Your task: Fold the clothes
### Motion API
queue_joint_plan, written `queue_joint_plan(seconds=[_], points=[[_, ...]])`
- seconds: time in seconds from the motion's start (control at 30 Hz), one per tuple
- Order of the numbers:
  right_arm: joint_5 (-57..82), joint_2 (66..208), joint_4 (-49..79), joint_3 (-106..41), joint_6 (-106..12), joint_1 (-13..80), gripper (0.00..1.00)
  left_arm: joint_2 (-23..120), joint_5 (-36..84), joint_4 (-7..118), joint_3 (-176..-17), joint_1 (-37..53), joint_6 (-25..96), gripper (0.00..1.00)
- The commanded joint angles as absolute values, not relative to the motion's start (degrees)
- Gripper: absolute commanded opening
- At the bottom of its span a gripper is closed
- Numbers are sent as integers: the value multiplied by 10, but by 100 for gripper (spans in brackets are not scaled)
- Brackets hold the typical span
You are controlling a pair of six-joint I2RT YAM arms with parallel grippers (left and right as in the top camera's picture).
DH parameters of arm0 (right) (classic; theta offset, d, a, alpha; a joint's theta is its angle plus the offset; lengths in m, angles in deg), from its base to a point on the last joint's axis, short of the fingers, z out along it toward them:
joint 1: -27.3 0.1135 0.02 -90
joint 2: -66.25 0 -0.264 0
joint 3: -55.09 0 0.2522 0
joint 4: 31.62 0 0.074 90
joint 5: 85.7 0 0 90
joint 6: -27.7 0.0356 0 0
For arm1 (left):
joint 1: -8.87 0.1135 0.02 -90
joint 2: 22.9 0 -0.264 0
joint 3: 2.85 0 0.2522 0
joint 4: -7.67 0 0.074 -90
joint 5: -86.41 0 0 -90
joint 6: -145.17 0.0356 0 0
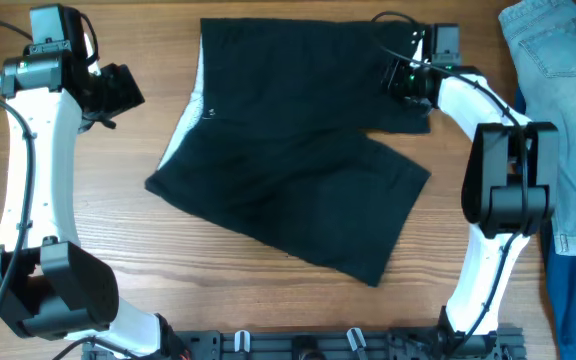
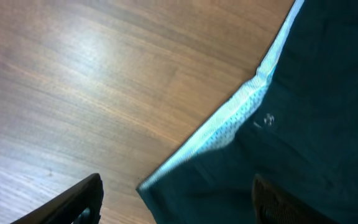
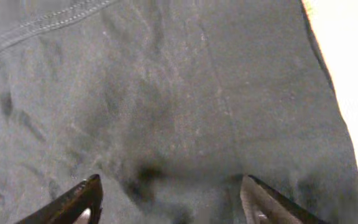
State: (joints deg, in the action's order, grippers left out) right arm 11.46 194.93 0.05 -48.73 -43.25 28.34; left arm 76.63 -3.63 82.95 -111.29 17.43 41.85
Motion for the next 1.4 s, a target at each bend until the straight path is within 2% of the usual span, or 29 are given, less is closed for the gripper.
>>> queue_joint_plan(seconds=[0.0, 0.07, 0.1, 0.27, 0.37, 0.47, 0.6, 0.67, 0.8, 0.83, 0.9, 1.07, 1.23, 1.37], points=[[72, 2007, 62, -541, -459, 266, 84, 765, -21, 810, -1114, 172, 430, 80], [78, 2002, 138, -607, -479, 264, 96, 765, -21, 794, -1114, 172, 430, 79], [82, 1997, 173, -633, -490, 264, 100, 765, -22, 780, -1114, 172, 433, 77], [108, 1906, 310, -711, -466, 266, 100, 754, -21, 770, -1114, 172, 434, 74], [212, 1804, 379, -711, -439, 269, 100, 731, -22, 814, -1114, 172, 433, 71], [253, 1725, 470, -711, -434, 272, 100, 702, -22, 870, -1114, 172, 423, 69], [160, 1657, 581, -703, -371, 290, 93, 675, -67, 962, -1114, 172, 337, 68], [84, 1619, 639, -692, -312, 319, 93, 663, -76, 1009, -1114, 172, 299, 68], [53, 1573, 688, -649, -210, 396, 93, 653, -76, 1065, -1113, 172, 226, 67], [51, 1567, 694, -632, -183, 419, 90, 653, -76, 1077, -1113, 172, 205, 64], [39, 1564, 707, -591, -116, 462, 79, 652, -78, 1081, -1098, 172, 155, 64], [20, 1564, 694, -453, -3, 524, 78, 645, -106, 971, -952, 172, 33, 64], [28, 1564, 635, -341, 7, 530, 78, 645, -55, 669, -733, 170, 8, 63], [33, 1564, 624, -309, 7, 530, 78, 655, -28, 543, -655, 159, 7, 63]])
